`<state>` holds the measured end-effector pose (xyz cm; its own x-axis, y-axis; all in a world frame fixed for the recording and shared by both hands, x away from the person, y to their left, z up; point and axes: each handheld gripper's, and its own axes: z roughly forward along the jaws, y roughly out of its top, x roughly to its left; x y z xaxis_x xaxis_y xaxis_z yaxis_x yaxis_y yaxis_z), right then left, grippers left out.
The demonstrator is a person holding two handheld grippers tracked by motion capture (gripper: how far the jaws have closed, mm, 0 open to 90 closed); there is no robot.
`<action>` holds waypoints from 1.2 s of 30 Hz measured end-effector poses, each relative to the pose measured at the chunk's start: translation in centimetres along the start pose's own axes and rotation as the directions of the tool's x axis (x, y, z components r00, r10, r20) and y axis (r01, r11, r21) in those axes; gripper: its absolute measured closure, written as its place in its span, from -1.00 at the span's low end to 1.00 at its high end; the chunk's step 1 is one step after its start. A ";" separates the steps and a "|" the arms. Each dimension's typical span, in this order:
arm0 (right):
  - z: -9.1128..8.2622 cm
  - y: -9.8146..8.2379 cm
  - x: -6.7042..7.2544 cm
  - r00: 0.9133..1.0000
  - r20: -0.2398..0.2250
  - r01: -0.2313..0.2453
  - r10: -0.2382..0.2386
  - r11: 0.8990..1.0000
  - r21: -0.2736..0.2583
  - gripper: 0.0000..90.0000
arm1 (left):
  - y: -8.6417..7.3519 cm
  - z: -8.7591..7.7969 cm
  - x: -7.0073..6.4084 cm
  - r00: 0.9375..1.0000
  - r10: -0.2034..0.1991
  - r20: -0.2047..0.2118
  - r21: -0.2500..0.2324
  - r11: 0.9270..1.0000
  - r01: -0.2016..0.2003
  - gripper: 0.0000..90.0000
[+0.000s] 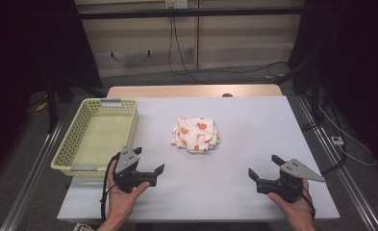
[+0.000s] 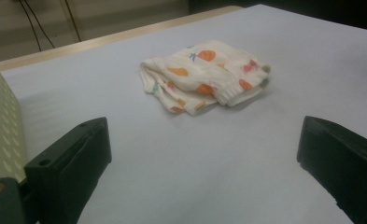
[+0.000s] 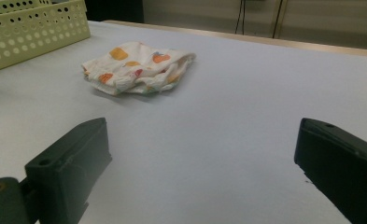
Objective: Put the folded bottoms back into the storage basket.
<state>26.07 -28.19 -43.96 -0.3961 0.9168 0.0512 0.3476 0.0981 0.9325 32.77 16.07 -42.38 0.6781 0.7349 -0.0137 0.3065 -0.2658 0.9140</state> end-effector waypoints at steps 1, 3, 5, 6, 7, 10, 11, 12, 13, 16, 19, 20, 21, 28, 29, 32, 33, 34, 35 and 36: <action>0.0 0.0 0.0 1.000 0.000 0.000 0.000 1.000 0.000 -0.93 | 0.0 0.0 0.0 1.000 0.000 0.000 0.000 1.000 0.000 -0.93; 0.0 0.0 0.0 1.000 0.002 -0.001 0.001 1.000 0.003 -0.93 | 0.2 0.2 0.0 1.000 0.002 0.004 0.002 1.000 -0.002 -0.93; -0.1 0.0 0.0 1.000 0.004 -0.001 0.001 1.000 0.003 -0.93 | 0.2 0.2 -0.1 1.000 0.003 0.008 0.005 1.000 -0.003 -0.93; -0.1 0.0 -0.1 1.000 0.005 -0.001 0.001 1.000 0.002 -0.93 | 0.3 0.3 -0.1 1.000 0.003 0.012 0.008 1.000 -0.003 -0.93; -0.1 0.0 0.0 1.000 0.006 0.000 0.000 1.000 0.002 -0.93 | 0.3 0.3 -0.1 1.000 0.008 0.016 0.009 1.000 -0.008 -0.93; -0.1 0.0 0.0 1.000 0.005 -0.001 0.001 1.000 0.002 -0.93 | 0.6 0.5 -0.3 1.000 0.007 0.026 0.014 1.000 -0.008 -0.92; -0.1 0.0 0.0 1.000 0.005 -0.001 0.001 1.000 0.002 -0.93 | 0.6 0.5 -0.3 1.000 0.007 0.026 0.014 1.000 -0.008 -0.92; 0.0 0.0 0.0 1.000 0.007 0.001 -0.001 1.000 0.002 -0.93 | 0.8 0.6 -0.3 1.000 0.014 0.022 0.011 1.000 -0.015 -0.92; 0.0 0.0 0.0 1.000 0.007 0.001 -0.001 1.000 0.002 -0.93 | 0.8 0.6 -0.3 1.000 0.014 0.022 0.011 1.000 -0.015 -0.92; -0.1 0.0 0.0 1.000 0.004 -0.001 0.001 1.000 0.002 -0.93 | 1.4 1.0 -0.4 1.000 0.015 0.022 0.004 1.000 -0.015 -0.92; -0.1 0.0 0.0 1.000 0.003 -0.001 0.001 1.000 0.003 -0.93 | 1.7 1.2 -0.4 1.000 0.015 0.026 0.004 1.000 -0.015 -0.92; 0.0 0.0 -0.1 1.000 0.004 -0.002 0.002 1.000 0.004 -0.93 | 1.9 1.5 -0.4 1.000 0.016 0.026 0.007 1.000 -0.016 -0.92; 0.0 0.0 -0.1 1.000 0.002 -0.003 0.003 1.000 0.003 -0.93 | 2.0 1.6 -0.4 0.999 0.014 0.028 0.009 1.000 -0.015 -0.92; 0.0 0.0 -0.2 1.000 -0.001 -0.011 0.011 1.000 0.004 -0.93 | 2.5 2.3 0.0 0.999 -0.005 0.036 0.016 1.000 0.004 -0.91; 0.0 0.0 -0.2 1.000 -0.001 -0.013 0.013 1.000 0.005 -0.93 | 2.6 2.4 0.1 0.999 -0.002 0.034 0.015 1.000 0.001 -0.91; 0.1 0.0 -0.2 1.000 -0.001 -0.014 0.014 1.000 0.007 -0.93 | 2.8 2.8 0.1 1.000 -0.006 0.024 0.012 1.000 0.006 -0.90; 0.1 0.0 -0.2 1.000 -0.001 -0.014 0.014 1.000 0.007 -0.93 | 3.0 2.9 0.3 1.000 -0.014 0.019 0.016 1.000 0.014 -0.90; 0.1 0.0 -0.2 1.000 -0.002 -0.013 0.013 1.000 0.006 -0.93 | 3.1 3.0 0.3 1.000 -0.020 0.020 0.011 1.000 0.020 -0.90; 0.1 0.0 -0.2 1.000 -0.001 -0.014 0.014 1.000 0.007 -0.93 | 3.2 3.0 0.4 1.000 -0.014 0.014 0.017 1.000 0.014 -0.90; 0.1 0.0 -0.2 1.000 -0.001 -0.015 0.015 1.000 0.008 -0.93 | 3.3 3.1 0.4 1.000 -0.016 0.012 0.013 1.000 0.016 -0.90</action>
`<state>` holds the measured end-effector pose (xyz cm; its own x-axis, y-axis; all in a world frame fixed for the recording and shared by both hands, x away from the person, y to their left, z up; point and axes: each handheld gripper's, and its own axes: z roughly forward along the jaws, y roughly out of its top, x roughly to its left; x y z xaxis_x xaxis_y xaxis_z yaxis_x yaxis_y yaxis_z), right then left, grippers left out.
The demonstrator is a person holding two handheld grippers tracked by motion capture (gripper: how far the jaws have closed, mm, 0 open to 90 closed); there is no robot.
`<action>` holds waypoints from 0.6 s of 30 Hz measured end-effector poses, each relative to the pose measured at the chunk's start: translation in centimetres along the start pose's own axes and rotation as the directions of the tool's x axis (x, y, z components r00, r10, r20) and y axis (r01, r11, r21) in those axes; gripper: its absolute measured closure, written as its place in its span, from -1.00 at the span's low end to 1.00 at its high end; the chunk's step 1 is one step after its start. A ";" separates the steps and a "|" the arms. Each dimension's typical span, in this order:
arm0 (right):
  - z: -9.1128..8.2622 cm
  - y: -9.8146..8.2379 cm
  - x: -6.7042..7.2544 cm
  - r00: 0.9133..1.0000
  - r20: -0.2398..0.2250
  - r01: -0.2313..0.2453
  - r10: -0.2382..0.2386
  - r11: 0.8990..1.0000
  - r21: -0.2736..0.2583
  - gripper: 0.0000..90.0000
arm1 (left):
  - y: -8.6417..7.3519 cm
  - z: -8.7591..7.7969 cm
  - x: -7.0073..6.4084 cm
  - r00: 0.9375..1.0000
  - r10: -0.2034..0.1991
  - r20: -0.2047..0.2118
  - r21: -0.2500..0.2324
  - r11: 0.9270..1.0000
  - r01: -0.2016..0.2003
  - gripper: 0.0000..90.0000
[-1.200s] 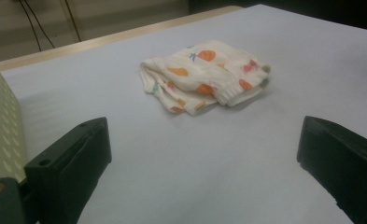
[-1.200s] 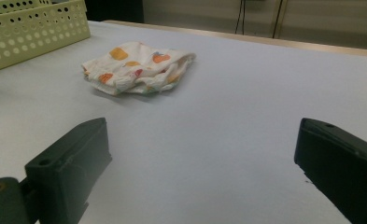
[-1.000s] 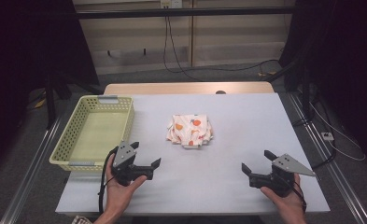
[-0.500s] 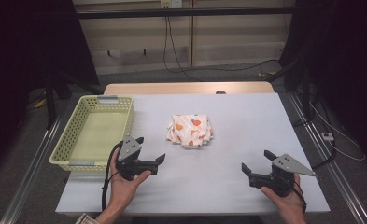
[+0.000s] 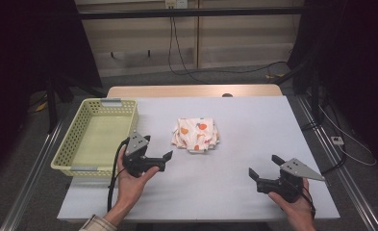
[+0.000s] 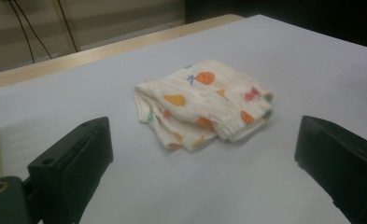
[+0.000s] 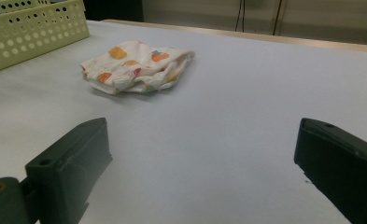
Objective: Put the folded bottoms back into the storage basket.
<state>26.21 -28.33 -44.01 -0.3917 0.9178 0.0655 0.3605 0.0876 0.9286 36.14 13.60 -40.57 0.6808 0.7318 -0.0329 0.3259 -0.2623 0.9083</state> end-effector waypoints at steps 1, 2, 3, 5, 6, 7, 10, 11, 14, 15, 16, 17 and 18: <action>0.0 0.0 0.0 1.000 -0.001 0.001 -0.001 1.000 0.001 -0.93 | 0.1 0.0 0.1 1.000 0.002 0.000 -0.001 1.000 -0.002 -0.90; 0.0 0.0 0.0 1.000 0.000 0.003 -0.003 1.000 0.002 -0.93 | 0.2 0.1 0.1 1.000 -0.010 0.005 -0.003 1.000 0.010 -0.90; 0.0 0.0 0.0 1.000 -0.001 0.002 -0.002 1.000 0.002 -0.93 | 0.3 0.2 0.2 1.000 -0.008 0.006 -0.002 1.000 0.008 -0.90; 0.1 0.0 0.0 1.000 -0.002 -0.001 0.001 1.000 0.004 -0.93 | 0.4 0.4 0.3 1.000 -0.013 0.008 0.000 1.000 0.013 -0.90; 0.1 0.0 0.0 1.000 -0.003 0.000 0.000 1.000 0.005 -0.93 | 0.5 0.5 0.4 1.000 -0.005 0.008 0.004 1.000 0.005 -0.90; 0.1 0.0 0.0 1.000 -0.003 -0.002 0.002 1.000 0.006 -0.93 | 0.5 0.6 0.4 1.000 -0.007 0.005 0.006 1.000 0.007 -0.90; 0.1 0.0 0.0 1.000 -0.001 0.003 -0.003 1.000 0.007 -0.93 | 0.7 0.9 0.4 1.000 0.001 -0.003 0.008 1.000 -0.001 -0.90; 0.2 0.0 0.0 1.000 -0.003 0.002 -0.001 1.000 0.008 -0.93 | 0.7 0.9 0.4 1.000 0.001 -0.003 0.008 1.000 -0.001 -0.90; 0.2 0.0 -0.1 1.000 -0.002 0.001 -0.001 1.000 0.009 -0.93 | 1.0 1.2 0.6 1.000 -0.009 -0.006 0.015 1.000 0.009 -0.90; 0.2 0.0 -0.1 1.000 -0.002 0.000 0.000 1.000 0.009 -0.93 | 1.1 1.3 0.6 1.000 -0.014 -0.002 0.012 1.000 0.014 -0.90; 0.2 0.0 -0.1 1.000 -0.002 0.001 -0.001 1.000 0.008 -0.93 | 1.2 1.4 0.7 1.000 -0.012 -0.002 0.018 1.000 0.012 -0.90; 0.2 0.0 -0.1 1.000 -0.002 0.001 -0.001 1.000 0.008 -0.93 | 1.2 1.4 0.7 1.000 -0.012 -0.002 0.018 1.000 0.012 -0.90; 0.2 0.0 -0.1 1.000 -0.003 0.001 -0.001 1.000 0.008 -0.93 | 1.4 1.5 0.6 1.000 -0.016 0.003 0.014 1.000 0.016 -0.90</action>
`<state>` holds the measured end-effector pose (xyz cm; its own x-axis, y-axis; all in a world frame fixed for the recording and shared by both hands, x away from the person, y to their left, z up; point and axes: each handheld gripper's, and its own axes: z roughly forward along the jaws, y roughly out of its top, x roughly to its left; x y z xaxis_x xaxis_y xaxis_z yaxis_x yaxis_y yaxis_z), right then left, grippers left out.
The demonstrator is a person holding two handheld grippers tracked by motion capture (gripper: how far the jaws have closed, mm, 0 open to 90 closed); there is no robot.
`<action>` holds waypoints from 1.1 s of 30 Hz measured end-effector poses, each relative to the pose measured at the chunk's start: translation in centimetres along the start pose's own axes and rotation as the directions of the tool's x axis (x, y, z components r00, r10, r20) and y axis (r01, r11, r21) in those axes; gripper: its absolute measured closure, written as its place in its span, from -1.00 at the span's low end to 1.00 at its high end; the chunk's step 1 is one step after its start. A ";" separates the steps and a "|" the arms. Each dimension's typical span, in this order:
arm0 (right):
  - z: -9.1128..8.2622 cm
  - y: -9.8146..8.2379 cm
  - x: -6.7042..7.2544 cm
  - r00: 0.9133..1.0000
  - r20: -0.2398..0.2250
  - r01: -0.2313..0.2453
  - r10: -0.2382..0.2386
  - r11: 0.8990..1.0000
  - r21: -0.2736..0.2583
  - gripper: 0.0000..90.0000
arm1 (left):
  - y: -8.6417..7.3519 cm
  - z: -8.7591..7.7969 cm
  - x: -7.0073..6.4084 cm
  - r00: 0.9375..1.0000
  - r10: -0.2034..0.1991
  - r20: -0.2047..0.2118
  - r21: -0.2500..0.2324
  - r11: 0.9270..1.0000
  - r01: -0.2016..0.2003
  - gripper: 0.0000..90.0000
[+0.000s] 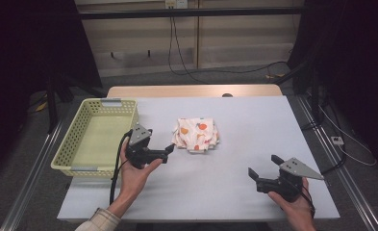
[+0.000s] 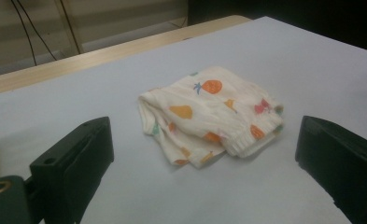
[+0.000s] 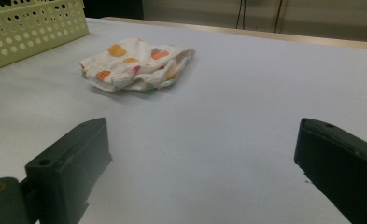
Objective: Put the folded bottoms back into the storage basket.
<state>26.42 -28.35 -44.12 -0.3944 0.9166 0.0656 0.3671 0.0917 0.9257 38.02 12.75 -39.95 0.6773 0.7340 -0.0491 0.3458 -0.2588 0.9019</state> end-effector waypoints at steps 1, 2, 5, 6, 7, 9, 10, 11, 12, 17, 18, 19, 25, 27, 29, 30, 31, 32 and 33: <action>0.0 0.0 0.0 1.000 0.000 0.000 0.000 1.000 0.000 -0.93 | 0.0 0.0 0.0 1.000 0.000 0.000 0.000 1.000 0.000 -0.90; 0.0 0.0 0.0 1.000 -0.001 0.000 0.000 1.000 0.001 -0.93 | 0.1 0.1 0.0 1.000 -0.002 0.005 -0.003 1.000 0.002 -0.90; 0.0 0.0 0.1 1.000 -0.002 -0.001 0.001 1.000 0.000 -0.93 | 0.4 0.3 0.0 1.000 -0.005 0.009 0.001 1.000 0.005 -0.90; 0.0 0.0 0.1 1.000 -0.002 -0.001 0.001 1.000 0.000 -0.93 | 0.4 0.3 0.0 1.000 -0.005 0.009 0.001 1.000 0.005 -0.90; 0.0 0.1 0.1 1.000 -0.005 0.002 -0.002 1.000 0.000 -0.93 | 0.5 0.4 0.0 1.000 -0.007 0.012 -0.007 1.000 0.007 -0.90; 0.1 0.1 0.2 1.000 -0.005 0.001 -0.001 1.000 0.003 -0.93 | 0.7 0.5 0.0 1.000 -0.002 0.011 -0.005 1.000 0.002 -0.90; 0.1 0.1 0.2 1.000 -0.006 0.004 -0.004 1.000 0.002 -0.93 | 0.9 0.7 0.2 1.000 -0.002 0.009 -0.003 1.000 0.002 -0.90; 0.1 0.1 0.2 1.000 -0.006 0.004 -0.004 1.000 0.002 -0.93 | 0.9 0.7 0.2 1.000 -0.002 0.009 -0.003 1.000 0.002 -0.90; 0.1 0.1 0.2 1.000 -0.006 0.007 -0.007 1.000 0.001 -0.93 | 1.0 0.9 0.3 1.000 -0.008 0.014 0.003 1.000 0.008 -0.90; 0.1 0.1 0.2 1.000 -0.007 0.007 -0.007 1.000 0.003 -0.93 | 1.4 1.4 0.4 1.000 -0.019 0.010 0.009 1.000 0.019 -0.90; 0.1 0.1 0.2 1.000 -0.008 0.007 -0.007 1.000 0.004 -0.93 | 1.5 1.5 0.5 1.000 -0.017 0.010 0.008 1.000 0.017 -0.90; 0.1 0.1 0.3 1.000 -0.010 0.007 -0.007 1.000 0.005 -0.93 | 1.7 1.6 0.5 1.000 -0.025 0.011 0.005 1.000 0.024 -0.90; 0.1 0.1 0.3 1.000 -0.014 0.008 -0.008 1.000 0.006 -0.93 | 2.4 2.0 0.4 1.000 -0.021 0.016 0.006 1.000 0.021 -0.90; 0.1 0.1 0.3 1.000 -0.014 0.005 -0.005 1.000 0.004 -0.93 | 2.5 2.2 0.3 1.000 -0.016 0.017 -0.005 1.000 0.016 -0.90; 0.1 0.1 0.3 1.000 -0.015 0.006 -0.006 1.000 0.005 -0.93 | 2.6 2.5 0.3 1.000 -0.001 -0.005 -0.020 1.000 0.001 -0.87; 0.1 0.1 0.3 1.000 -0.016 0.007 -0.007 1.000 0.006 -0.93 | 2.7 2.8 0.4 1.000 -0.002 -0.008 -0.013 1.000 0.002 -0.88; 0.1 0.1 0.3 1.000 -0.016 0.008 -0.008 1.000 0.006 -0.93 | 2.7 2.8 0.4 1.000 -0.002 -0.008 -0.013 1.000 0.002 -0.88; 0.1 0.1 0.3 1.000 -0.017 0.008 -0.008 1.000 0.006 -0.93 | 2.7 3.3 0.5 1.000 -0.010 -0.004 -0.002 1.000 0.010 -0.89; 0.1 0.1 0.3 1.000 -0.017 0.008 -0.008 1.000 0.006 -0.93 | 2.7 3.3 0.5 1.000 -0.010 -0.004 -0.002 1.000 0.010 -0.89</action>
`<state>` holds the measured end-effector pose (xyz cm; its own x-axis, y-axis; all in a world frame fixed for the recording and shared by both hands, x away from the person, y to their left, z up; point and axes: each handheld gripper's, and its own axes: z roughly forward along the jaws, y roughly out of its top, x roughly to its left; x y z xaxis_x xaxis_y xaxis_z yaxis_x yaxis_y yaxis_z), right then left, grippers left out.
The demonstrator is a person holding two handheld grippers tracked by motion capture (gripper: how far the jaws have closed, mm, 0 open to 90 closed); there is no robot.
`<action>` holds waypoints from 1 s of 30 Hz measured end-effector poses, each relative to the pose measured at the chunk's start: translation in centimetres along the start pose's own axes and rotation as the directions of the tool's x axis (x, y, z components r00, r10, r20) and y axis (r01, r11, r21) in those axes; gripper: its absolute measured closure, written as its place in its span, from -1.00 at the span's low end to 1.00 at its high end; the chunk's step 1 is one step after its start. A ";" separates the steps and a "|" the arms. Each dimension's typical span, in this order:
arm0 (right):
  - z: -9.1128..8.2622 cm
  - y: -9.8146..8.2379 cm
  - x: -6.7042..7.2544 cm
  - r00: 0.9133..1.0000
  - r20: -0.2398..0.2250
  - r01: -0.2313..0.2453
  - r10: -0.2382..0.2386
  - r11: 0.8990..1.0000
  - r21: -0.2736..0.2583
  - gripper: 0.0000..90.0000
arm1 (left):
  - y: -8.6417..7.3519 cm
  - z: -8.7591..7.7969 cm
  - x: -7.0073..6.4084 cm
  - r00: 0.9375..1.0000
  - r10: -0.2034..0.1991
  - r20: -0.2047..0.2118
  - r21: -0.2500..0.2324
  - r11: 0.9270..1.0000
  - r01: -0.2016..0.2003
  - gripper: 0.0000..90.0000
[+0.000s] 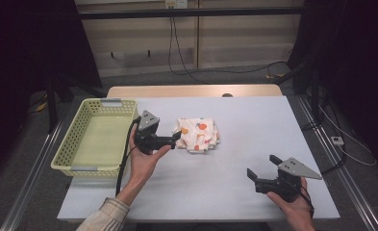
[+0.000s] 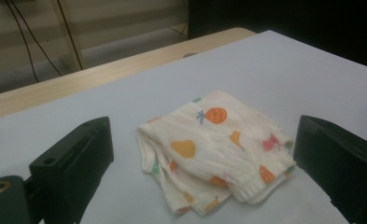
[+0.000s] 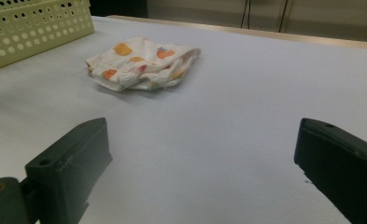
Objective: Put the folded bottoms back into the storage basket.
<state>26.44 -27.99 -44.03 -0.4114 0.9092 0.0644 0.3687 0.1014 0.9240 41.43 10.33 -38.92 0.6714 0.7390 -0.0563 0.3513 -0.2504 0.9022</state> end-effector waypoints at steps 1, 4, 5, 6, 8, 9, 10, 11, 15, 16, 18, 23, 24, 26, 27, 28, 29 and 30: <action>0.0 0.0 0.0 1.000 0.000 0.000 0.000 1.000 0.000 -0.93 | 0.0 0.2 0.0 1.000 0.001 -0.004 0.006 1.000 -0.001 -0.89; 0.0 0.0 0.0 1.000 0.001 0.000 0.000 1.000 0.002 -0.93 | 0.1 0.9 0.2 1.000 0.001 -0.021 0.016 1.000 -0.001 -0.89; 0.0 0.0 0.0 1.000 0.000 0.000 0.000 1.000 0.002 -0.93 | 0.1 1.3 0.5 1.000 -0.018 -0.018 0.022 1.000 0.019 -0.89; 0.0 0.0 0.0 1.000 0.000 -0.001 0.001 1.000 0.000 -0.93 | 0.1 1.5 0.6 1.000 -0.020 -0.017 0.026 0.999 0.020 -0.90; 0.0 0.0 0.0 1.000 -0.001 0.000 0.000 1.000 0.000 -0.93 | 0.1 1.6 0.6 1.000 -0.023 -0.017 0.031 0.999 0.024 -0.90; 0.0 0.0 0.0 1.000 0.000 0.000 0.000 1.000 0.000 -0.93 | 0.2 1.9 0.7 0.999 -0.027 -0.021 0.038 0.999 0.028 -0.90; 0.0 0.0 0.0 1.000 0.000 0.000 0.000 1.000 0.000 -0.93 | 0.2 1.9 0.7 0.999 -0.027 -0.021 0.038 0.999 0.028 -0.90; 0.0 0.0 0.0 1.000 0.000 -0.001 0.001 1.000 0.001 -0.93 | 0.4 2.0 0.5 0.999 -0.035 -0.011 0.049 0.998 0.036 -0.90; 0.0 0.0 0.0 1.000 -0.002 0.000 0.000 1.000 0.001 -0.93 | 0.7 2.1 -0.1 1.000 -0.024 0.002 0.033 0.999 0.024 -0.87; 0.0 0.0 0.0 1.000 -0.002 0.000 0.000 1.000 0.001 -0.93 | 0.7 2.1 -0.1 1.000 -0.024 0.002 0.033 0.999 0.024 -0.88; 0.0 0.0 0.0 1.000 -0.001 0.000 0.000 1.000 0.001 -0.93 | 0.7 2.5 -0.1 1.000 -0.027 0.001 0.042 0.999 0.027 -0.89; 0.0 0.0 0.0 1.000 -0.003 0.000 0.000 1.000 0.001 -0.93 | 0.6 3.8 0.4 0.998 -0.057 0.003 0.074 0.996 0.057 -0.90; 0.0 0.0 0.0 1.000 -0.003 0.000 0.000 1.000 0.001 -0.93 | 0.6 4.0 0.5 0.998 -0.063 0.005 0.079 0.995 0.062 -0.90; 0.0 0.0 0.0 1.000 -0.003 -0.001 0.001 1.000 0.002 -0.93 | 0.5 4.4 0.6 0.998 -0.066 0.003 0.097 0.993 0.065 -0.90; 0.0 0.0 0.0 1.000 -0.003 -0.001 0.001 1.000 0.002 -0.93 | 0.4 4.8 0.6 0.998 -0.068 -0.001 0.101 0.993 0.067 -0.89; 0.0 0.0 0.0 1.000 -0.003 0.001 -0.001 1.000 0.003 -0.93 | 0.4 4.8 0.6 0.998 -0.068 -0.001 0.101 0.993 0.067 -0.89; 0.0 0.0 0.0 1.000 -0.003 0.002 -0.002 1.000 0.003 -0.93 | 0.4 4.9 0.7 0.998 -0.065 -0.003 0.106 0.992 0.065 -0.89; 0.0 0.0 0.0 1.000 -0.004 0.002 -0.002 1.000 0.003 -0.93 | 0.4 5.3 0.8 0.997 -0.081 0.001 0.114 0.990 0.081 -0.89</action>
<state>26.45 -28.00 -44.05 -0.4150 0.9076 0.0641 0.3709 0.1044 0.9228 45.57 7.57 -40.84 0.6413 0.7562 -0.1300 0.4763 -0.2595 0.8401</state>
